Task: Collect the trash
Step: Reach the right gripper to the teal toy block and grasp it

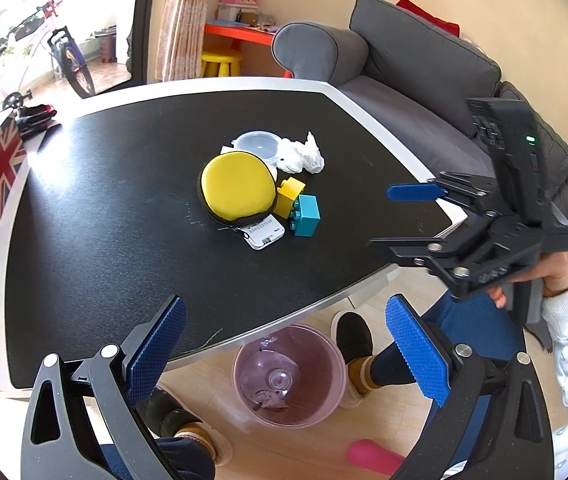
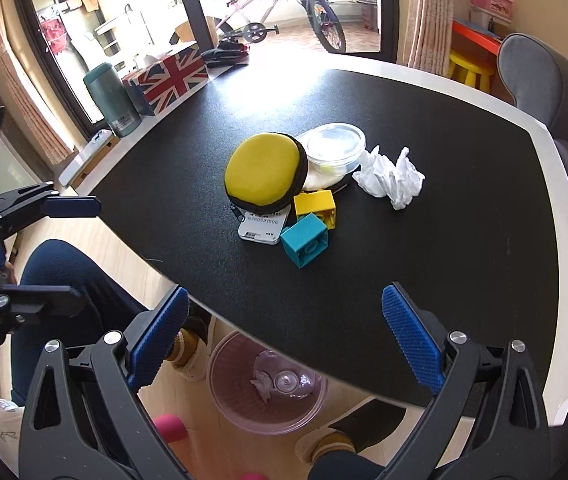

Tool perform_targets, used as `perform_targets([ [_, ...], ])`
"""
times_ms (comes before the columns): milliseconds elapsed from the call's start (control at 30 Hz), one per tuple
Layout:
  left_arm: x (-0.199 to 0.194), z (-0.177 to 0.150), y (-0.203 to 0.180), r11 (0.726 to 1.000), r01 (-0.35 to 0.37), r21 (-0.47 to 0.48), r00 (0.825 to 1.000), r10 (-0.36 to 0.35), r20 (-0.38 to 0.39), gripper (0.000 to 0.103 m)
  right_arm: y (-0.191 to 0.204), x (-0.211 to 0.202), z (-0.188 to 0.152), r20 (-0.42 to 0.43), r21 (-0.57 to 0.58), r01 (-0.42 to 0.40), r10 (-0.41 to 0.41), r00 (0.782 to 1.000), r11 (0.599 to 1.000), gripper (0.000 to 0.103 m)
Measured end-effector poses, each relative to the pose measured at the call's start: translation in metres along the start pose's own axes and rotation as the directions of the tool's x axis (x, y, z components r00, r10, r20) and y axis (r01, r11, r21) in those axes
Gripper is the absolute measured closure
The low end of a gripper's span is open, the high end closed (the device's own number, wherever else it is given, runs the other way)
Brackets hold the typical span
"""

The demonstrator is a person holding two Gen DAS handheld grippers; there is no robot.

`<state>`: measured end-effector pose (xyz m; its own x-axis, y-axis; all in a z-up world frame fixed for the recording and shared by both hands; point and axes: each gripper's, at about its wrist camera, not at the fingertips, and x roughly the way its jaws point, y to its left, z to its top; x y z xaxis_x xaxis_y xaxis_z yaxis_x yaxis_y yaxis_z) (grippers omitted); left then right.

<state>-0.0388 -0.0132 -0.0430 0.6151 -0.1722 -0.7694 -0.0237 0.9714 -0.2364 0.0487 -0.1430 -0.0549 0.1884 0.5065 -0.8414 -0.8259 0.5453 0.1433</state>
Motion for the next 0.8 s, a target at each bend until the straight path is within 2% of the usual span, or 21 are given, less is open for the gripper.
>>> perform_targets([
  [333,-0.002,0.001,0.015,1.0,-0.001,-0.027,1.0,0.001,0.003,0.007,-0.006,0.038,0.022,-0.053,-0.049,-0.013,0.01,0.999,0.999,0.009],
  [800,0.007,0.001,0.027,0.998,0.012,-0.064,1.0,-0.012,-0.01,0.007,-0.01,0.066,0.029,-0.093,-0.085,-0.019,0.011,0.996,0.996,0.044],
])
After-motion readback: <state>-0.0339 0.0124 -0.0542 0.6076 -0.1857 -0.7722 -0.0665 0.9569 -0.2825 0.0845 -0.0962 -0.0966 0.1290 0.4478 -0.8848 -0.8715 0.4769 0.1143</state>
